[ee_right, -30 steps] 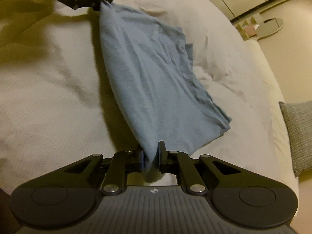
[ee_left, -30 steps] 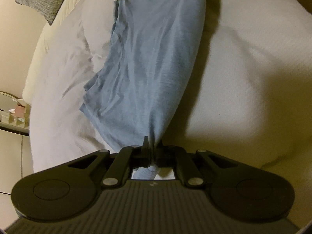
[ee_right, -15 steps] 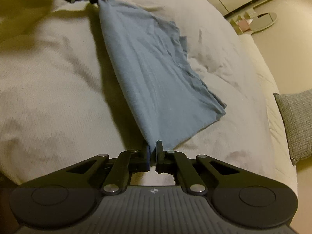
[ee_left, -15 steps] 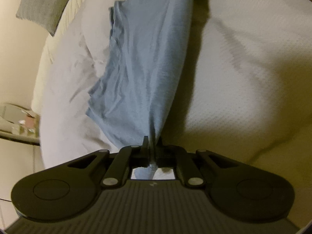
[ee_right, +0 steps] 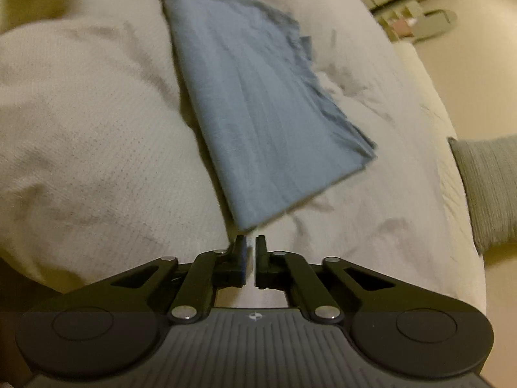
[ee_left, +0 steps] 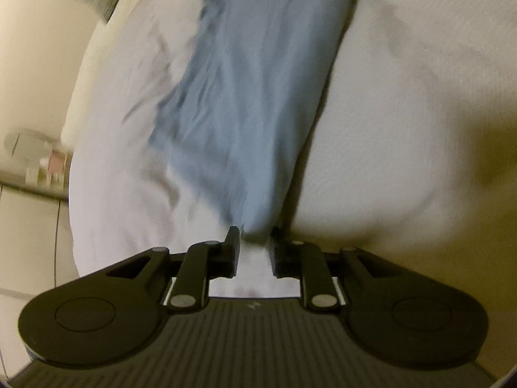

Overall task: Fold clothes
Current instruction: 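Lower the folded shirt onto the bed and open both grippers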

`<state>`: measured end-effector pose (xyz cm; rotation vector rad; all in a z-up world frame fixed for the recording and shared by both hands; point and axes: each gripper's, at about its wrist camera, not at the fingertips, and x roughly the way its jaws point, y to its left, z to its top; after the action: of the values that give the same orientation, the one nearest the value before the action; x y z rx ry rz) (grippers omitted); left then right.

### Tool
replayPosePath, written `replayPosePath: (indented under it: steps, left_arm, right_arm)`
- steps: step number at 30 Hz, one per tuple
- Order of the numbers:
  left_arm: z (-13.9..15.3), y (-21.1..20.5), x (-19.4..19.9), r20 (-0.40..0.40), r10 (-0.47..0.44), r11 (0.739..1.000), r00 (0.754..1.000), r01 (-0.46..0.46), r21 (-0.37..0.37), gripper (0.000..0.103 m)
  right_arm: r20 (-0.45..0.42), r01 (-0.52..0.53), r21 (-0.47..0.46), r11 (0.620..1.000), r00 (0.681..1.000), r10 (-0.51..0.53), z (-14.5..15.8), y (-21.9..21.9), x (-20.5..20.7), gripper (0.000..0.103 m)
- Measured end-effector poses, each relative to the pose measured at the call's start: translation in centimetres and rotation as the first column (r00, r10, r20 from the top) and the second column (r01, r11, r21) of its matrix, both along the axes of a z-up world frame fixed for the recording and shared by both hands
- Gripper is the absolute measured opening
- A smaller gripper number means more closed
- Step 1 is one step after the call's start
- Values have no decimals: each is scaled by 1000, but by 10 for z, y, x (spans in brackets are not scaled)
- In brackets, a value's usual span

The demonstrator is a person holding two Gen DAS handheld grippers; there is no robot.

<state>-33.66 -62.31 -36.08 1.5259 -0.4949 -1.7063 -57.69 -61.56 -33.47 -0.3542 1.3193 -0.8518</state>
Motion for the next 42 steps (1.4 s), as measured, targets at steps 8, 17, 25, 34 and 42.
replayPosePath:
  steps: [8,17,25,34,42]
  left_arm:
    - [42,22,-2,-224,-29,998,974,16,-59,20]
    - [12,5,-14,-317,-11,999,948,-6,-52,20]
    - [-9,1,-4,-396,22,996,918,-54,-68,21]
    - [-9,8,4,-479,56,986,876,-124,-111,28]
    - [10,39,15,-556,221,949,802,-308,-68,48]
  right_arm:
    - [172,48,-20,999,984,-43,31,24,38,6]
    - [353,210,71,975,909,-221,3,-22,37,6]
    - [506,302,25,953,818,-272,-13,-11,-5,17]
    - [608,351,-14,936,746,-271,-26,5,-18,18]
    - [728,470,105,876,564,-390,-10,34,-28,35]
